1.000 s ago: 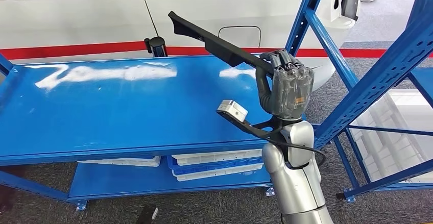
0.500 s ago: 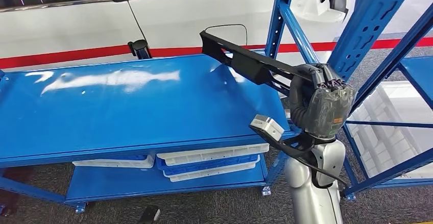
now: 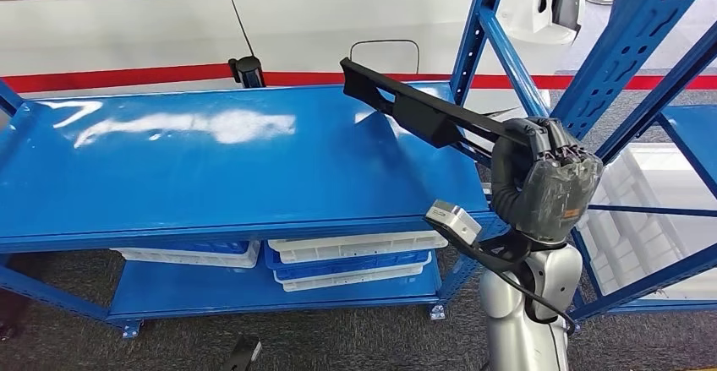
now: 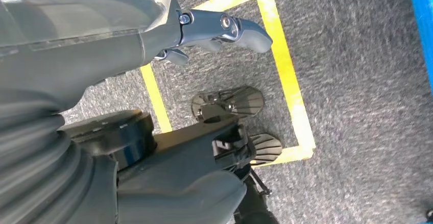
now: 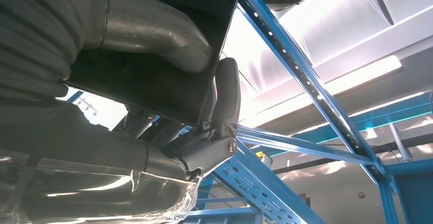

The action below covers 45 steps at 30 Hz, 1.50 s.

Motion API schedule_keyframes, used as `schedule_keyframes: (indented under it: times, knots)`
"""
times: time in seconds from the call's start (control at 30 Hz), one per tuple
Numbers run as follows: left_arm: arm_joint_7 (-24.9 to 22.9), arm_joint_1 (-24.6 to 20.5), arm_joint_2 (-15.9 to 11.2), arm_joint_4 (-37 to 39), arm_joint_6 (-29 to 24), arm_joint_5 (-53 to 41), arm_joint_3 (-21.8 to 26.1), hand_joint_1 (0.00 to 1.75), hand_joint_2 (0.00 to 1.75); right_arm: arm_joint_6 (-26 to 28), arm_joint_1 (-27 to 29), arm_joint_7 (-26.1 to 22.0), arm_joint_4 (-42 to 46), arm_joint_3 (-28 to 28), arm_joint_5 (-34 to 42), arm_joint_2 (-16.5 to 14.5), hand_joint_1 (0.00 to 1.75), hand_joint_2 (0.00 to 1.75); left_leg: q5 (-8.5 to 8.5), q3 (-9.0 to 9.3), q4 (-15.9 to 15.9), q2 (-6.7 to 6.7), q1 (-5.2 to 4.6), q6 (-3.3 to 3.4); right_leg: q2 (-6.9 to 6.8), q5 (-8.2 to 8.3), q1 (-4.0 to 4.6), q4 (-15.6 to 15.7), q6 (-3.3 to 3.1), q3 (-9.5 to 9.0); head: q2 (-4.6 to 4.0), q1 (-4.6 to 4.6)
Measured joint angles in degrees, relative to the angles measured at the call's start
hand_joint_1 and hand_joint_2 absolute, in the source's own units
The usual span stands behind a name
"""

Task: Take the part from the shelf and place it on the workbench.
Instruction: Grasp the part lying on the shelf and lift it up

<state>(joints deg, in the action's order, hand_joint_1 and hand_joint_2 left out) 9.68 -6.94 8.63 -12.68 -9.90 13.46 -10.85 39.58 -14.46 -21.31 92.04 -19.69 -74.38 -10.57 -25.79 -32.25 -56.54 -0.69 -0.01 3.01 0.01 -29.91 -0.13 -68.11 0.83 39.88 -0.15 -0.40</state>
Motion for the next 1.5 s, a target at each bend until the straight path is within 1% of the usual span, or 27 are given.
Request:
schedule_keyframes:
  times: [0.07,0.1,0.17,0.2,0.23,0.27,0.37,0.4,0.47,0.53,0.6,0.63,0.7,0.77,0.83,0.9,0.93,1.0,1.07,1.1,1.13,1.2,1.27,1.33,1.4,1.43,1.5]
  knots:
    - [0.0,0.1,0.1,0.0,0.0,0.0,0.0,0.0,1.75,0.0,0.3,0.0,0.0,0.2,0.0,0.0,1.75,1.75,0.49,-0.73,0.0,-0.04,0.07,-0.2,0.0,-2.42,-0.41,-5.6,0.4,1.69,0.0,0.04]
    - [0.0,0.1,0.1,0.0,0.0,0.0,0.0,0.0,1.75,0.0,0.4,0.0,0.0,0.2,0.0,0.0,1.75,1.75,0.7,-1.03,-0.1,-0.04,0.15,-0.37,-0.01,-2.41,-0.69,-5.5,0.95,1.07,0.0,0.04]
    - [0.0,0.1,0.1,0.0,0.1,0.0,-0.1,0.0,1.75,0.0,0.5,0.0,0.0,0.3,0.0,0.0,1.75,1.75,0.96,-1.46,-0.4,-0.02,0.38,-0.82,-0.07,-0.54,-1.39,0.5,2.33,-3.17,0.01,0.05]
    - [0.0,0.1,0.1,0.0,0.1,0.0,-0.1,0.0,1.75,0.0,0.5,0.0,0.0,0.3,0.0,0.0,1.75,1.75,0.95,-1.74,-0.8,0.01,0.36,-1.15,-0.04,0.38,-1.59,4.5,2.79,-5.58,0.01,0.13]
    - [0.0,0.1,0.0,0.0,0.0,0.0,-0.1,0.0,1.75,0.0,0.5,0.0,0.0,0.3,0.0,-0.1,1.75,1.75,0.93,-2.01,-1.1,0.04,0.32,-1.49,0.07,1.07,-1.7,7.5,2.81,-7.31,0.01,0.12]
    - [0.0,0.0,0.0,0.0,0.0,0.0,-0.1,0.0,1.75,0.0,0.5,0.0,0.0,0.3,0.0,-0.1,1.75,1.75,0.96,-2.27,-1.5,0.07,0.24,-1.89,0.19,1.45,-1.69,9.4,2.57,-8.28,0.0,0.13]
    - [0.1,0.1,0.0,0.0,0.0,0.0,-0.2,0.0,1.75,0.0,0.6,-0.1,0.1,0.6,0.0,-0.2,1.75,1.75,1.31,-2.7,-1.6,0.17,0.46,-2.94,0.4,2.01,-1.6,9.6,1.09,-8.08,0.0,0.08]
    - [0.1,0.1,0.0,0.0,0.0,0.0,-0.2,0.0,1.75,0.0,0.6,-0.3,0.2,0.7,0.1,-0.4,1.75,1.75,0.65,-3.01,-2.2,0.24,0.6,-3.23,0.39,2.28,-1.74,9.6,0.63,-7.95,0.0,0.05]
    - [0.2,0.1,0.0,0.0,0.0,0.2,-0.2,0.0,1.75,0.0,0.8,-0.9,0.5,0.9,0.5,-0.7,1.75,1.75,-2.95,-4.8,-6.8,0.43,0.79,-3.72,0.32,2.83,-1.95,9.7,-0.23,-7.54,0.01,-0.03]
    - [0.3,0.2,0.0,0.0,0.0,0.3,-0.2,0.0,1.75,0.0,1.2,-1.7,1.0,1.2,1.0,-0.9,1.75,1.75,-7.21,-7.53,-14.2,0.55,0.81,-4.07,0.21,3.25,-1.76,9.7,-0.77,-6.95,0.01,-0.09]
    - [0.4,0.3,-0.1,0.1,0.0,0.4,-0.2,0.0,1.75,0.0,1.9,-2.4,1.7,1.5,1.8,-0.9,1.75,1.75,-8.24,-8.08,-17.4,0.56,0.83,-4.1,0.13,3.6,-1.59,9.7,-0.89,-6.42,0.0,-0.09]
    - [0.5,0.3,-0.1,0.1,0.0,0.5,-0.2,0.0,1.75,0.0,2.4,-2.8,2.2,1.7,2.2,-0.9,1.75,1.75,-7.32,-6.77,-15.9,0.57,0.83,-3.98,0.12,3.75,-1.54,9.7,-0.85,-6.25,0.0,-0.08]
    - [0.7,0.3,-0.2,0.1,0.0,0.6,-0.2,0.0,1.75,0.0,3.3,-3.7,3.6,2.0,2.9,-0.9,1.75,1.75,-4.49,-2.05,-8.6,0.67,0.81,-3.56,0.14,4.02,-1.5,9.7,-0.6,-6.04,0.0,-0.09]
    - [1.0,0.2,-0.2,0.1,0.0,0.7,-0.2,0.0,1.75,0.0,4.2,-4.7,5.2,2.5,3.6,-1.0,1.75,1.75,-3.09,1.32,-2.8,0.86,0.61,-3.17,0.11,4.35,-1.21,9.6,-0.12,-5.77,0.0,-0.05]
    - [1.2,0.3,-0.3,0.1,0.0,0.9,-0.2,0.0,1.75,0.0,5.5,-5.9,6.9,3.1,4.5,-1.1,1.75,1.75,-2.94,1.66,-1.5,1.0,0.24,-2.73,0.03,4.79,-1.07,9.7,0.58,-5.48,0.0,-0.02]
    - [1.2,0.5,-0.3,0.1,0.0,0.9,-0.2,0.0,1.75,0.0,6.8,-7.1,8.5,3.9,5.6,-1.3,1.75,1.75,-2.18,1.39,-1.1,0.88,0.19,-1.76,-0.01,4.71,-1.02,9.4,1.24,-5.0,0.0,-0.02]
    - [1.2,0.5,-0.3,0.1,0.0,1.0,-0.2,0.0,1.75,0.0,7.2,-7.7,9.1,4.3,6.1,-1.4,1.75,1.75,-1.69,1.2,-0.8,0.74,0.23,-1.19,-0.01,3.79,-0.95,8.3,1.26,-4.37,0.0,0.04]
    - [1.3,0.4,-0.3,0.2,0.1,1.1,-0.2,0.0,1.75,0.0,8.0,-9.0,10.3,5.2,7.3,-1.5,1.75,1.75,-0.89,0.55,-0.5,0.46,0.17,-0.3,-0.01,0.13,-0.98,2.8,0.67,-2.03,0.01,0.22]
    - [1.4,0.5,-0.4,0.2,0.1,1.3,-0.2,0.0,1.75,0.0,9.0,-10.7,11.4,6.1,8.6,-1.5,1.75,1.75,-0.33,-0.29,-0.5,0.33,0.03,0.04,0.0,-3.29,-0.96,-4.2,0.37,0.18,0.01,0.35]
    - [1.4,0.6,-0.4,0.2,0.1,1.4,-0.2,0.0,1.75,0.0,9.5,-11.6,11.9,6.6,9.3,-1.5,1.75,1.75,-0.06,-0.69,-0.6,0.28,-0.03,0.02,0.0,-3.9,-0.97,-5.8,0.59,0.31,0.0,0.36]
    - [1.5,0.7,-0.4,0.2,0.1,1.6,-0.2,0.0,1.75,0.0,9.9,-12.5,12.3,7.1,10.0,-1.5,1.75,1.75,0.2,-1.04,-0.6,0.27,-0.04,-0.06,0.0,-3.57,-0.99,-5.2,1.03,-0.72,0.0,0.36]
    - [1.7,0.8,-0.5,0.2,-0.1,1.9,-0.1,0.0,1.75,0.0,10.3,-14.3,12.9,7.9,11.5,-1.6,1.75,1.75,0.58,-1.59,-0.9,0.27,-0.01,-0.35,-0.04,-1.41,-1.18,2.2,1.95,-5.77,0.0,0.38]
    - [1.8,0.8,-0.6,0.2,-0.4,2.3,0.0,0.0,1.75,0.0,10.4,-15.8,13.4,8.5,13.0,-1.8,1.75,1.75,0.88,-2.08,-1.3,0.29,-0.14,-0.86,0.08,0.19,-1.08,8.9,1.97,-10.06,0.0,0.34]
    - [2.1,0.9,-0.7,0.2,-0.5,2.6,0.1,0.0,1.75,0.0,10.5,-16.5,13.7,8.9,14.2,-1.9,1.75,1.75,1.24,-2.47,-1.6,0.32,-0.34,-1.47,0.27,0.51,-0.8,10.2,1.37,-10.56,0.0,0.27]
    - [2.3,1.2,-0.9,0.2,-0.6,2.7,0.2,0.0,1.75,0.0,10.5,-16.7,13.9,9.2,14.7,-2.0,1.75,1.75,1.27,-2.88,-2.0,0.43,-0.27,-2.03,0.24,0.86,-1.21,10.3,0.68,-9.96,0.01,0.2]
    - [2.3,1.3,-1.0,0.2,-0.6,2.7,0.2,0.0,1.75,0.0,10.5,-16.7,14.0,9.3,14.8,-2.0,1.75,1.75,0.45,-3.31,-2.7,0.52,-0.14,-2.33,0.18,1.18,-1.45,10.3,0.19,-9.73,0.01,0.1]
    - [2.4,1.4,-1.2,0.3,-0.6,2.7,0.3,0.0,1.75,0.0,10.5,-16.8,14.1,9.6,15.0,-2.2,1.75,1.75,-3.61,-5.18,-7.5,0.69,0.19,-3.0,0.03,1.9,-1.64,10.3,-0.74,-9.04,0.01,0.0]
